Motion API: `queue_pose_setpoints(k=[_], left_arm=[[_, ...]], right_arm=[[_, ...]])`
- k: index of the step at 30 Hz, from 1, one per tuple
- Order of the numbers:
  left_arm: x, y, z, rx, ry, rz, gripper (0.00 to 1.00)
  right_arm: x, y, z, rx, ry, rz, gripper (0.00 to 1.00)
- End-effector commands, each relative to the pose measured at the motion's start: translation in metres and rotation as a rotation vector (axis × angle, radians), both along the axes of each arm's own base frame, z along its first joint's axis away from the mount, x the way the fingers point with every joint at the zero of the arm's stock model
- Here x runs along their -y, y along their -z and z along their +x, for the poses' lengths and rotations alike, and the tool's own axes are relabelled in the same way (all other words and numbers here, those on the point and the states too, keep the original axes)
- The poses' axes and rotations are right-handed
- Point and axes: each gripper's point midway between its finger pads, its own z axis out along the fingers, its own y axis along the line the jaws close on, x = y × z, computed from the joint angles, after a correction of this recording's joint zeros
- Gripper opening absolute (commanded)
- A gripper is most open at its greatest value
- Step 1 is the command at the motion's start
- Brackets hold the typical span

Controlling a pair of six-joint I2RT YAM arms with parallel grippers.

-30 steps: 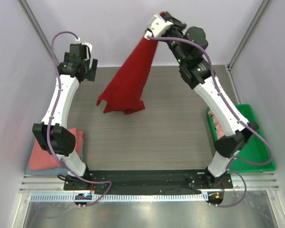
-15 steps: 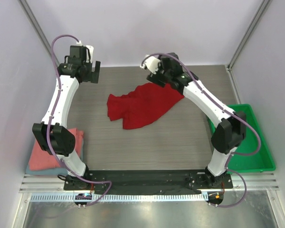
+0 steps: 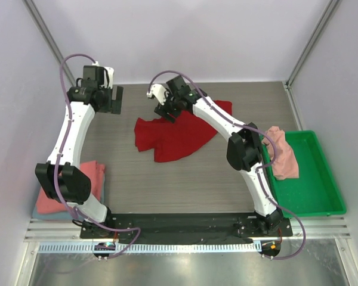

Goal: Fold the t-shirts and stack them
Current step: Flatten the tshirt out

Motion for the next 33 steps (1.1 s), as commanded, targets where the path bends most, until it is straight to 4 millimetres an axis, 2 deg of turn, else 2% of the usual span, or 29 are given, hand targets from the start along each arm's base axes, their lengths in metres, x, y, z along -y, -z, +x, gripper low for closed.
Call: queue_pose_setpoints(k=[1,5,8,12,14,15,16,17,22,25,29,30,32,33], left_arm=[[-0.015,-0.023,-0.006,0.076,-0.055,0.012,1.00],[-0.018,-0.021,-0.008,0.075,-0.058,0.027,1.00],[-0.019,-0.020,-0.006,0.072,-0.062,0.028,1.00],[-0.020,-0.018,-0.002,0.068,-0.067,0.029,1.00],[-0.021,-0.018,-0.001,0.067,-0.068,0.029,1.00],[-0.021,-0.018,0.000,0.068,-0.068,0.029,1.00],[-0.021,-0.018,0.001,0.070,-0.068,0.029,1.00],[-0.021,-0.017,0.001,0.067,-0.068,0.029,1.00],[-0.022,-0.014,0.001,0.058,-0.072,0.034,1.00],[-0.023,-0.015,0.002,0.061,-0.073,0.039,1.00],[-0.023,-0.013,0.003,0.056,-0.076,0.040,1.00],[-0.023,-0.013,0.003,0.055,-0.075,0.040,1.00],[-0.023,-0.015,0.004,0.061,-0.078,0.040,1.00],[-0.023,-0.015,0.004,0.059,-0.077,0.043,1.00]], right_arm=[[-0.019,-0.010,-0.017,-0.044,-0.067,0.042,0.71],[-0.015,0.019,-0.026,-0.112,-0.090,-0.013,0.71],[-0.012,0.031,-0.032,-0.143,-0.108,-0.037,0.71],[-0.005,0.048,-0.031,-0.150,-0.099,-0.086,0.70],[-0.002,0.053,-0.030,-0.153,-0.098,-0.099,0.67],[-0.001,0.056,-0.029,-0.156,-0.096,-0.101,0.64],[-0.001,0.060,-0.029,-0.163,-0.097,-0.106,0.55],[0.001,0.061,-0.028,-0.168,-0.095,-0.107,0.53],[0.004,0.075,-0.027,-0.192,-0.074,-0.118,0.55],[0.007,0.077,-0.025,-0.198,-0.068,-0.118,0.50],[0.009,0.078,-0.021,-0.186,-0.057,-0.126,0.21],[0.010,0.070,-0.016,-0.164,-0.044,-0.125,0.05],[0.008,0.054,-0.011,-0.125,-0.038,-0.107,0.02],[0.007,0.034,-0.010,-0.089,-0.042,-0.089,0.01]])
